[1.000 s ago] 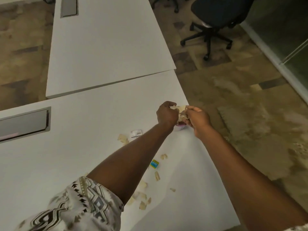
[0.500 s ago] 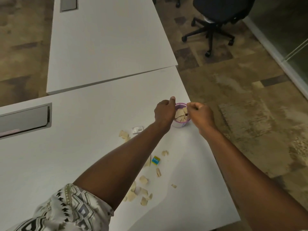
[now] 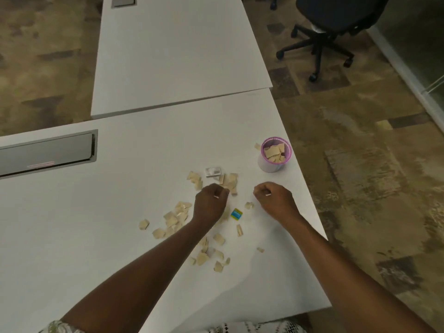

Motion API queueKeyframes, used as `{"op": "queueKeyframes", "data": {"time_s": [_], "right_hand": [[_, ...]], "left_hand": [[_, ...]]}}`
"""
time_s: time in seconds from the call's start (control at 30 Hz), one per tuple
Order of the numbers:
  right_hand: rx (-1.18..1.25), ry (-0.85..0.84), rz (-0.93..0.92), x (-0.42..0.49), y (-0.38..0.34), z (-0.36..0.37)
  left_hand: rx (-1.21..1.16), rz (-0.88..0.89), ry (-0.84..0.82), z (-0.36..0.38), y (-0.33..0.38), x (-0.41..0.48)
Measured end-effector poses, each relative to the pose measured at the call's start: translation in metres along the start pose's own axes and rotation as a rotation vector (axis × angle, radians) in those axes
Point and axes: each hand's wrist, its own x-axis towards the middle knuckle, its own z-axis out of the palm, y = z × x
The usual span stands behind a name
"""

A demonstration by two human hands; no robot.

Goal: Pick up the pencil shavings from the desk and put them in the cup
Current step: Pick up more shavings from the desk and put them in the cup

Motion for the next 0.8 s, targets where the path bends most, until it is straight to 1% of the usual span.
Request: {"op": "queueKeyframes", "data": {"time_s": [0.13,0.23,0.27,0.33,0.4,0.43,0.5,0.63,0.8], "right_hand": [[-0.092,-0.076,0.118,-0.034,0.024,0.031],[-0.16,-0.015,0.179,-0.061,0.043,0.052],[-0.173,0.016,0.203,-0.069,0.048,0.058],[-0.166,0.055,0.263,-0.083,0.057,0.069],[-0.142,0.068,0.3,-0.091,0.061,0.081],[-0.128,0.069,0.3,-0.093,0.061,0.086],[-0.109,0.061,0.272,-0.093,0.054,0.096],[-0.08,0.004,0.174,-0.086,0.027,0.119],[-0.06,-0.132,-0.006,-0.077,-0.013,0.143]], "left_hand": [[0.241,0.189,-0.002,0.003,-0.06,-0.043],[0.473,0.458,-0.062,0.012,-0.1,-0.078],[0.525,0.563,-0.103,0.015,-0.112,-0.09],[0.59,0.762,-0.264,0.02,-0.137,-0.109],[0.683,0.896,-0.429,0.023,-0.163,-0.125],[0.731,0.927,-0.474,0.024,-0.175,-0.131],[0.773,0.9,-0.506,0.022,-0.196,-0.137],[0.784,0.805,-0.419,0.004,-0.212,-0.126],[0.843,0.738,-0.335,-0.028,-0.208,-0.101]]}}
